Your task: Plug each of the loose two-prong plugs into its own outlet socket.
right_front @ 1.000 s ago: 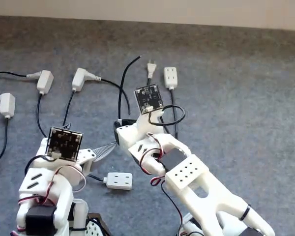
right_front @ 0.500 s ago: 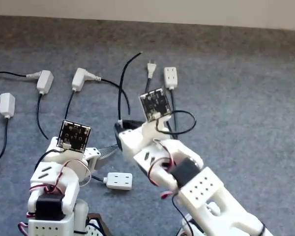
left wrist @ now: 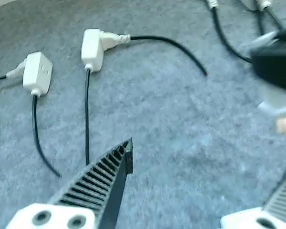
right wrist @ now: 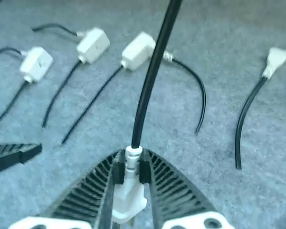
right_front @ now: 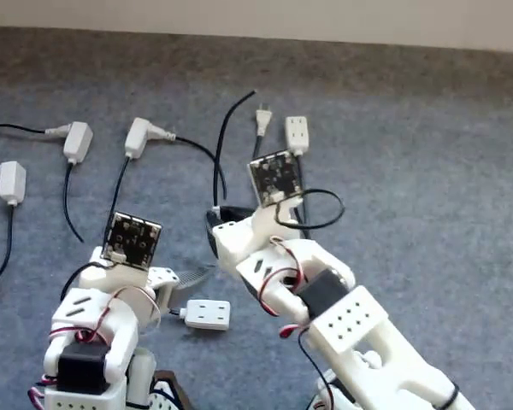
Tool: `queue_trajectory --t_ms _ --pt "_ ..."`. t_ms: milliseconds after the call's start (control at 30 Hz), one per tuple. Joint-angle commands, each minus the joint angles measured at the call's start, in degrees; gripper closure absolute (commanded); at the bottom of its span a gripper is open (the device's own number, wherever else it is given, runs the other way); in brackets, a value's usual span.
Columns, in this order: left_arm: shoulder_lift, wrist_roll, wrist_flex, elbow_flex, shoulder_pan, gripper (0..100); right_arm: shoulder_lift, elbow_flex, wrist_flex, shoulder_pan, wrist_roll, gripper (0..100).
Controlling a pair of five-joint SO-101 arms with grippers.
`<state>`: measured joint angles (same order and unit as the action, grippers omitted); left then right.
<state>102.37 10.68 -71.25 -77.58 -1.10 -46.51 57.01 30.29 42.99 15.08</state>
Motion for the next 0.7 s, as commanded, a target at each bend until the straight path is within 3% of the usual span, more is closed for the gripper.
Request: queue_trajectory --t_ms 0,200,567,667 --pt "-0.40 -1.14 0.18 2.68 3.38 55 -0.04 -4.18 -1.36 1.10 -0.18 99.3" --pt "-0.40 -1.23 2.02 2.42 3.82 55 -1.80 -3.74 -0.92 4.70 0.00 99.3" --pt "-0.40 -0.97 7.74 -3.65 -0.22 55 -8.92 -4.44 11.47 5.85 1.41 99.3" --pt "-0.40 -0.97 7.65 -3.65 -0.22 55 -11.03 -4.44 13.58 5.85 -2.90 99.3"
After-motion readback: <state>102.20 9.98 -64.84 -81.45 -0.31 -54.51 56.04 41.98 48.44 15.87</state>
